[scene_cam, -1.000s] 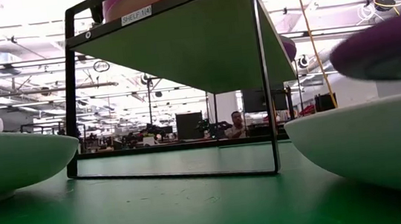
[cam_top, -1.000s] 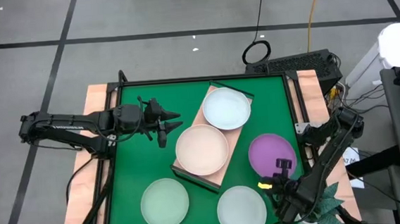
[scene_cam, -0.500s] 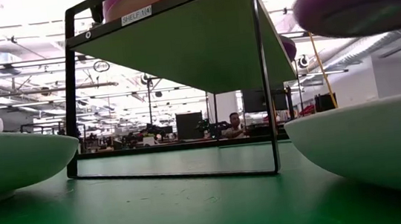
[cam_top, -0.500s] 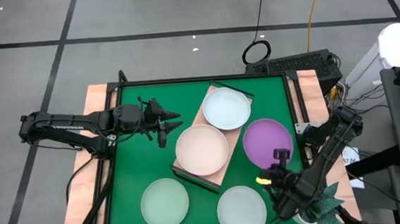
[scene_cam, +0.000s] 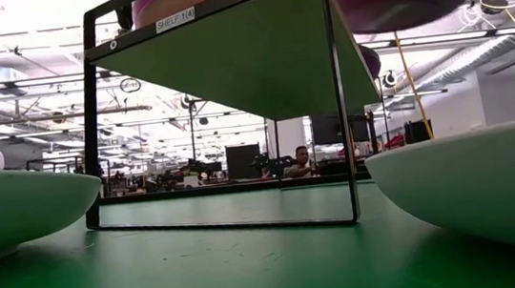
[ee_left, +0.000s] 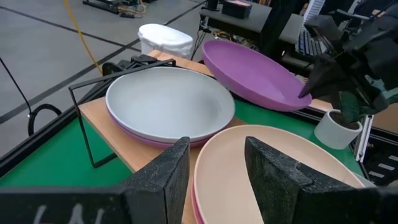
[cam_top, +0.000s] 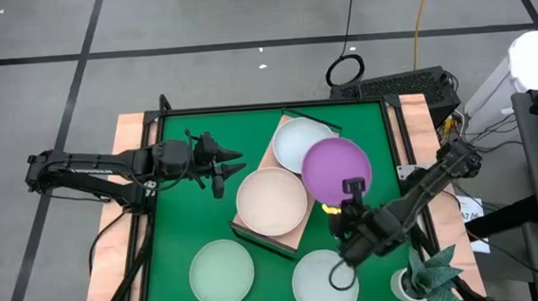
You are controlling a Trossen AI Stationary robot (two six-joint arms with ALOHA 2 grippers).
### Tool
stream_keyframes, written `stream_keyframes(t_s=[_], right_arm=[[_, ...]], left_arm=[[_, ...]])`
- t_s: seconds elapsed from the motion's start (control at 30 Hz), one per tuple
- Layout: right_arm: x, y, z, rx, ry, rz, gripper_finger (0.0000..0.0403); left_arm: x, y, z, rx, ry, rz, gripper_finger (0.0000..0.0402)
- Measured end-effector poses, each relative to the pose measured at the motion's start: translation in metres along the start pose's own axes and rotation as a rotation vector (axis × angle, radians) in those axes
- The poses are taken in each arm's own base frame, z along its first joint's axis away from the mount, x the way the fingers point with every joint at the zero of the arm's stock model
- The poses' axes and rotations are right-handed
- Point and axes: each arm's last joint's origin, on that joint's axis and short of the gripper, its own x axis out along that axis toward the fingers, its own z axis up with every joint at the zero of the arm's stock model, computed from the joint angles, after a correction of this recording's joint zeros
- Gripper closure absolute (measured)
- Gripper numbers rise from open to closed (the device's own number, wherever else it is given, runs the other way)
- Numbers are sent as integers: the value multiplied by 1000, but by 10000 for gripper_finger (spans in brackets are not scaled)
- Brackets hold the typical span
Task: Place and stack plates onto a shelf
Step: Stack the purple plate on top of the white plate on the shelf
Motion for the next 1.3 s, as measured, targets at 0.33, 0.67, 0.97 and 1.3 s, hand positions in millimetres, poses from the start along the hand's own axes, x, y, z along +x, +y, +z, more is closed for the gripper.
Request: stream_keyframes(t_s=[0.33,0.67,0.97,1.3], right_arm=[[4,-51,29,-131,-41,17,403],[36,-97,52,-179,-89,122,403],[58,-117,53,-127,-58,182,401],[73,-115,50,-137,-16,182,399]], left_arm=[[0,0,0,-13,1,0,243],[-1,-7,-3,-5,21,-28,243],[-2,-8,-4,3,25,-34,243],[-2,-8,-4,4,25,-34,243]])
